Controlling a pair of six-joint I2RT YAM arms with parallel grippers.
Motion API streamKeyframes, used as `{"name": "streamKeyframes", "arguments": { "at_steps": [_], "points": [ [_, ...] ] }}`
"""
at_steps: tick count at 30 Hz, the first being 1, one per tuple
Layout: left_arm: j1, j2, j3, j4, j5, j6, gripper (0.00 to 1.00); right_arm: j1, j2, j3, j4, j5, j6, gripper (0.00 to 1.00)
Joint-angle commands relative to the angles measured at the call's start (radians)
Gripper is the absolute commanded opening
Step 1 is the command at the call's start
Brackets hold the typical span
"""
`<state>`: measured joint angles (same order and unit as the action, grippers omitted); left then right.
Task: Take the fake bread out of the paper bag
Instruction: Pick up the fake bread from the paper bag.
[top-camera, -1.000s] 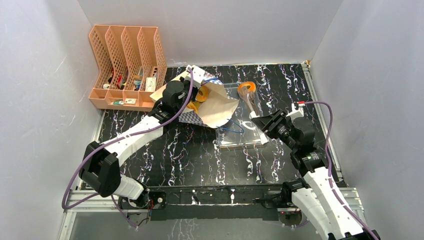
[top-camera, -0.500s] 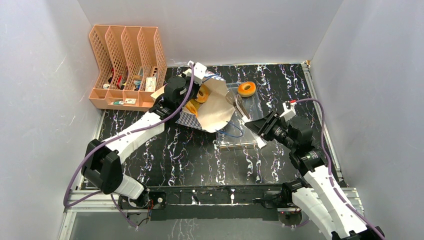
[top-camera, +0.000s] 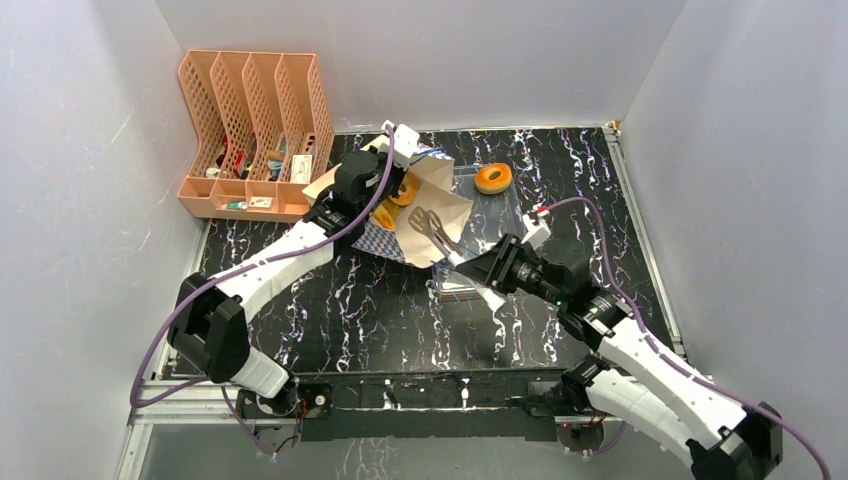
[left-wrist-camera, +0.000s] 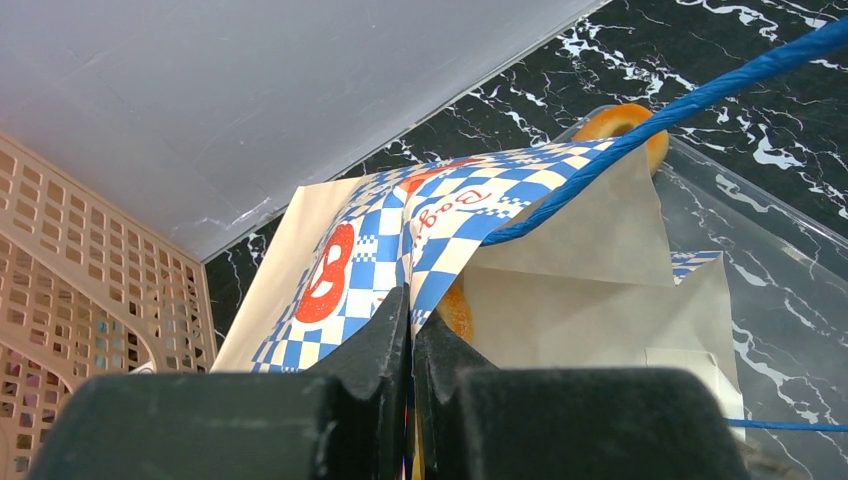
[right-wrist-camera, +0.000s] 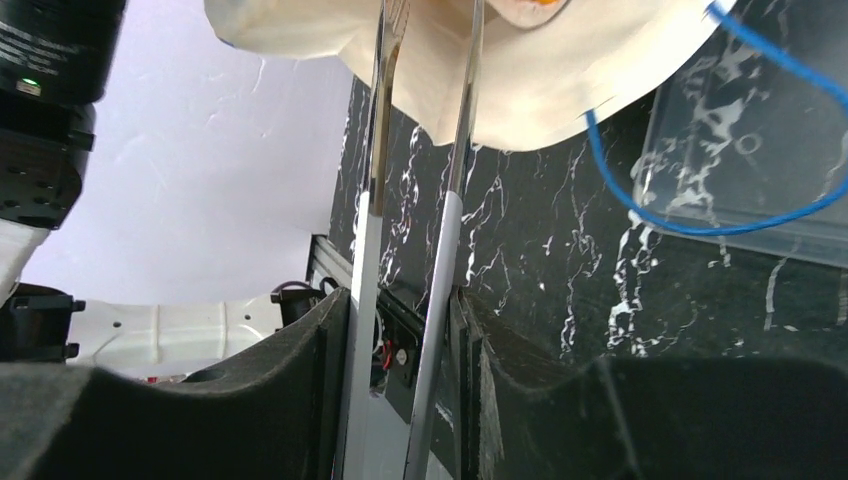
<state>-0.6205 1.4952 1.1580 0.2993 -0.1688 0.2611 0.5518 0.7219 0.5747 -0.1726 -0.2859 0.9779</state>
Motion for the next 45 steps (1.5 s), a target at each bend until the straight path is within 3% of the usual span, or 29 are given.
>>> {"name": "streamKeyframes", "arguments": {
  "at_steps": [1, 9, 20, 32, 45],
  "points": [
    [-0.005, -0.030, 0.035, -0.017, 0.014, -0.010, 0.00, 0.143, 0.059, 0.005, 0.188, 0.140, 0.057, 0.35],
    [-0.007, -0.066, 0.015, -0.017, 0.032, -0.008, 0.00, 0.215, 0.214, 0.018, 0.316, 0.285, 0.144, 0.36],
    [-0.007, -0.117, -0.015, -0.014, 0.045, -0.009, 0.00, 0.215, 0.497, -0.039, 0.645, 0.362, 0.442, 0.35],
    [-0.008, -0.122, -0.024, -0.009, 0.059, -0.020, 0.00, 0.210, 0.630, -0.091, 0.871, 0.430, 0.638, 0.40],
    [-0.008, -0.122, -0.029, -0.001, 0.071, -0.020, 0.00, 0.207, 0.710, -0.075, 0.941, 0.437, 0.718, 0.43]
  ]
}}
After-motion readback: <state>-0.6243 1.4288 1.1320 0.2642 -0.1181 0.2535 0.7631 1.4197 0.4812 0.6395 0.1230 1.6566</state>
